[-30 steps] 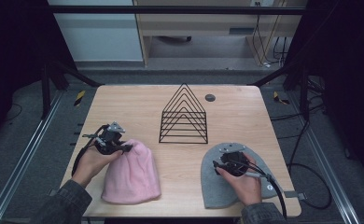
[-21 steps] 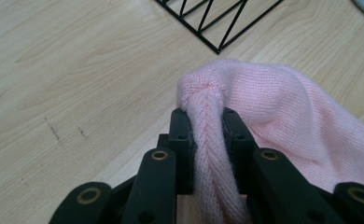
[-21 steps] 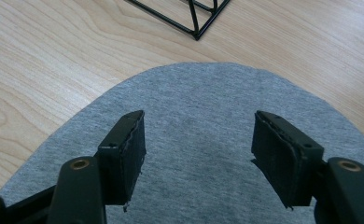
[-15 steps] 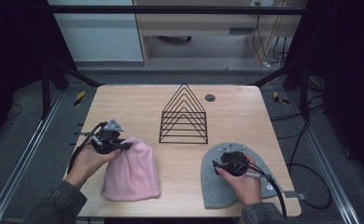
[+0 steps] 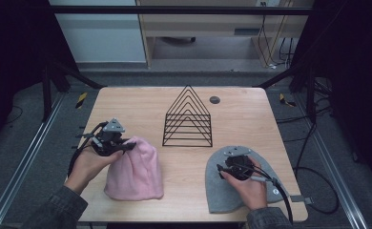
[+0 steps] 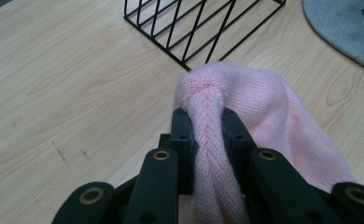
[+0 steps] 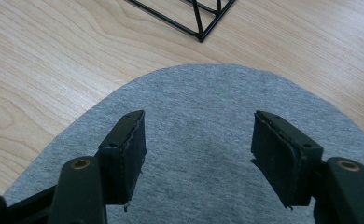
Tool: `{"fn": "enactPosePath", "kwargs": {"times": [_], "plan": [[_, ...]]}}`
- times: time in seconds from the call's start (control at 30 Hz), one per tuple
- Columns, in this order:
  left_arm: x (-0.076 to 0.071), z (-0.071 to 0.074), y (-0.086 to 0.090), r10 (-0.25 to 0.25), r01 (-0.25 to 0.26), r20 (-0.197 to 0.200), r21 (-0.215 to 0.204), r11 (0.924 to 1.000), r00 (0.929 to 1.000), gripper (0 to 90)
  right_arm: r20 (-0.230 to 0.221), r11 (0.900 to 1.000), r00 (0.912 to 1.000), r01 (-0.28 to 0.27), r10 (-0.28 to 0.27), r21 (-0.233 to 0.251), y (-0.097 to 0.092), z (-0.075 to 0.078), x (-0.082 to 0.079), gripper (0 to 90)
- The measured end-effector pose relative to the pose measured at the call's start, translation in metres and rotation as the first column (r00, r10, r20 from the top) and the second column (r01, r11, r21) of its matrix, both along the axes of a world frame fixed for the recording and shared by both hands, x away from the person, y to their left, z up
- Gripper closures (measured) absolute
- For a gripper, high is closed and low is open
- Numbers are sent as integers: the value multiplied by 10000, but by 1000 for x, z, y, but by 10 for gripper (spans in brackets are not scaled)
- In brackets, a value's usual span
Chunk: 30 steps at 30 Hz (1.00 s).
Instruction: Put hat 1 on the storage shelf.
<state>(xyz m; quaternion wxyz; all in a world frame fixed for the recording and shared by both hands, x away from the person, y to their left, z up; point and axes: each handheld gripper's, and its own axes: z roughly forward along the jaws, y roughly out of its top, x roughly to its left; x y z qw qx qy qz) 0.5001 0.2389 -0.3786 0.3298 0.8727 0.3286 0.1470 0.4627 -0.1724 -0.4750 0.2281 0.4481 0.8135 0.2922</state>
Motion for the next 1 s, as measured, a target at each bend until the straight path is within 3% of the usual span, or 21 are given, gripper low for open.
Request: {"fn": "enactPosePath", "kwargs": {"times": [0.5, 1.0], "plan": [[-7, 19, 2, -140, 156, 576, -278, 9995, 9982, 781, 2, 10000, 10000, -34, 34, 13, 0, 0, 0, 360], [-14, 44, -2, -193, 279, 1426, -587, 9979, 9896, 783, 129, 9999, 9999, -34, 33, 117, -1, 2, 0, 357]]}}
